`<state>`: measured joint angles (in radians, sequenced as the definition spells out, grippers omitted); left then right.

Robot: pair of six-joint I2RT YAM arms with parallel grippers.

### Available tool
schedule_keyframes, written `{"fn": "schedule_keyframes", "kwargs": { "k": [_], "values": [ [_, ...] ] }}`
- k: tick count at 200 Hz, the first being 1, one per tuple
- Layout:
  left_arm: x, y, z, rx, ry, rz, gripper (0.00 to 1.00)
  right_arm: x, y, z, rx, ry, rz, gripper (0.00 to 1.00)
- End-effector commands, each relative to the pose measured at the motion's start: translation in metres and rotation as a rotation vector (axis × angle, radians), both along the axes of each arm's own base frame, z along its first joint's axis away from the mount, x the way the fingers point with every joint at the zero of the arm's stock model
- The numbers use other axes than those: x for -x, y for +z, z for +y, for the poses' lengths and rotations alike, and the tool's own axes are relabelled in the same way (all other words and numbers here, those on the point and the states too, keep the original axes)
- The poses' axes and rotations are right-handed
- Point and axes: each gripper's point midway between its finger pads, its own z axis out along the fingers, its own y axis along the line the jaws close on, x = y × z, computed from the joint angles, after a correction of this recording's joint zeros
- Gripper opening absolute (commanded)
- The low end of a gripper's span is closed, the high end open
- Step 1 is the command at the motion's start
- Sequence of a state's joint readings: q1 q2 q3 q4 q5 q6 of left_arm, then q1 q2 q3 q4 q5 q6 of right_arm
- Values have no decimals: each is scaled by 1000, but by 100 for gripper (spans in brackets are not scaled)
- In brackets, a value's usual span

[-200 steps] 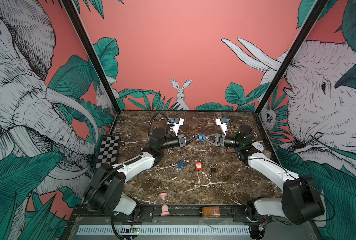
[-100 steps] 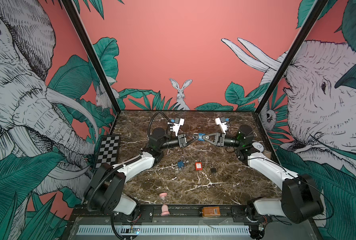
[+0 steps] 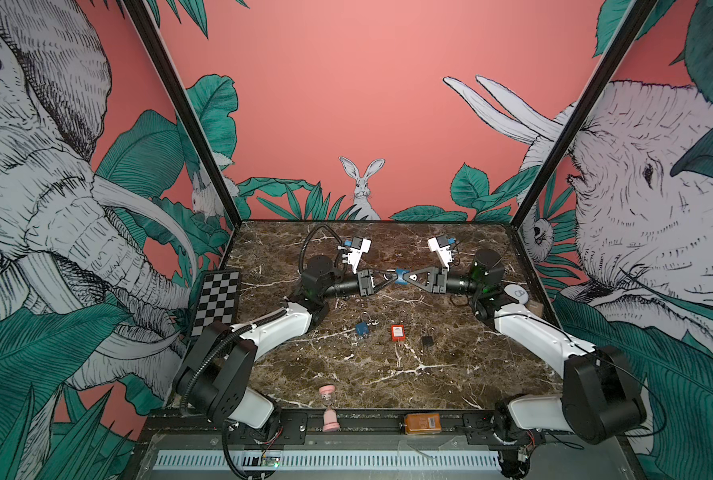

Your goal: Lock with the key

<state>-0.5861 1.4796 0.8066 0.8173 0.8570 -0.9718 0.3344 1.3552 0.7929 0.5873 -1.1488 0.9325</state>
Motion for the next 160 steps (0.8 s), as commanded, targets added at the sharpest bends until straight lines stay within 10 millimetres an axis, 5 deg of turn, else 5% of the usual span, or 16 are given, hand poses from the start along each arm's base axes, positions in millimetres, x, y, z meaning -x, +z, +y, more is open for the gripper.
{"fn": "schedule_keyframes", "kwargs": {
  "k": [1, 142, 160],
  "values": [
    [1, 21, -2, 28, -17, -65, 32, 3, 21, 4, -17, 30, -100, 0],
    [10, 22, -13, 37, -83, -57, 25, -3, 22, 9, -4, 27, -114, 0],
    [11, 21, -14, 36, -86, -54, 18, -3, 19, 9, 5, 29, -109, 0]
  ]
}}
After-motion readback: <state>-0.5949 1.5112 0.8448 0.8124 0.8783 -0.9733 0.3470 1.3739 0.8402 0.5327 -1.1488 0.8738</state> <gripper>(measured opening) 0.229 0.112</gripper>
